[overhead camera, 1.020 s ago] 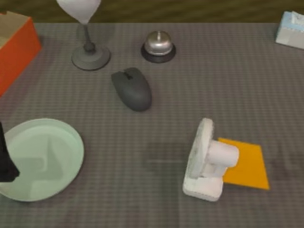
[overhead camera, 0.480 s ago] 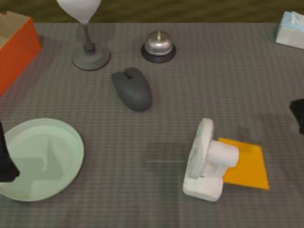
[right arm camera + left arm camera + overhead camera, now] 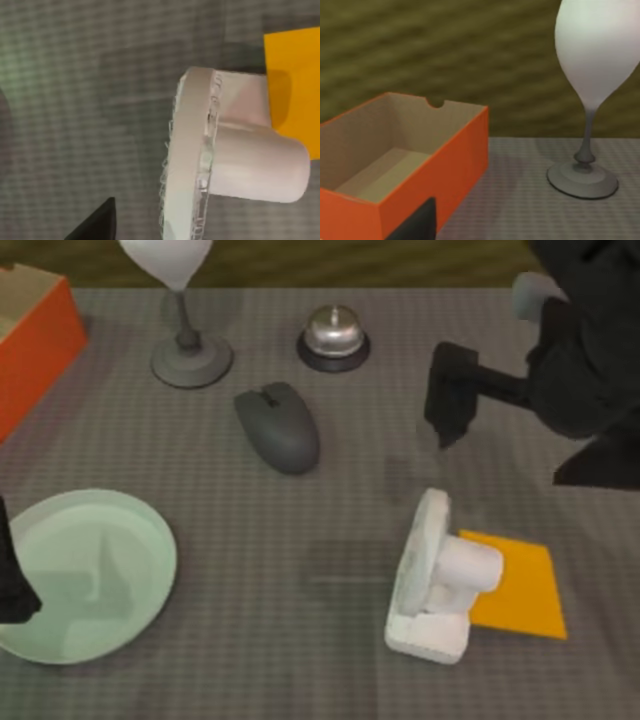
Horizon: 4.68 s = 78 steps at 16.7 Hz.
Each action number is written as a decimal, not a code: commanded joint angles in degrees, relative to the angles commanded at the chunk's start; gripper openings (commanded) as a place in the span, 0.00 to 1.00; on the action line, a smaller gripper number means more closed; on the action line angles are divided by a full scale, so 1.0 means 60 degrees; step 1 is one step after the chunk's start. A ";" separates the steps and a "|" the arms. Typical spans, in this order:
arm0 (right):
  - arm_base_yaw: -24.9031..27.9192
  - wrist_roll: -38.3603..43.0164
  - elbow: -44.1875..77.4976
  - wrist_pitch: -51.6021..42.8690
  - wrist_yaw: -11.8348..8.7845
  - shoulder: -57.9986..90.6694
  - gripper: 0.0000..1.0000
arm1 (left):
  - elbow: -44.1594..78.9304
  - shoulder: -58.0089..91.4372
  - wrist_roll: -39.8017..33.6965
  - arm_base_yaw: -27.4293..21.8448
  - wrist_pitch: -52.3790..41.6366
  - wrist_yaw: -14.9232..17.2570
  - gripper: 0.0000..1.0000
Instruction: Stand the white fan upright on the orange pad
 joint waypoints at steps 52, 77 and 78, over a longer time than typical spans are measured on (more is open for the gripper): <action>0.1145 0.1615 0.2255 -0.1717 -0.0091 0.3184 0.00 | 0.0000 0.0000 0.0000 0.0000 0.0000 0.0000 1.00; -0.0524 -1.2176 0.0768 -0.3185 -0.1569 0.1604 0.00 | 0.0000 0.0000 0.0000 0.0000 0.0000 0.0000 1.00; -0.0665 -1.3160 0.0615 -0.3099 -0.1549 0.1494 0.00 | 0.0000 0.0000 0.0000 0.0000 0.0000 0.0000 1.00</action>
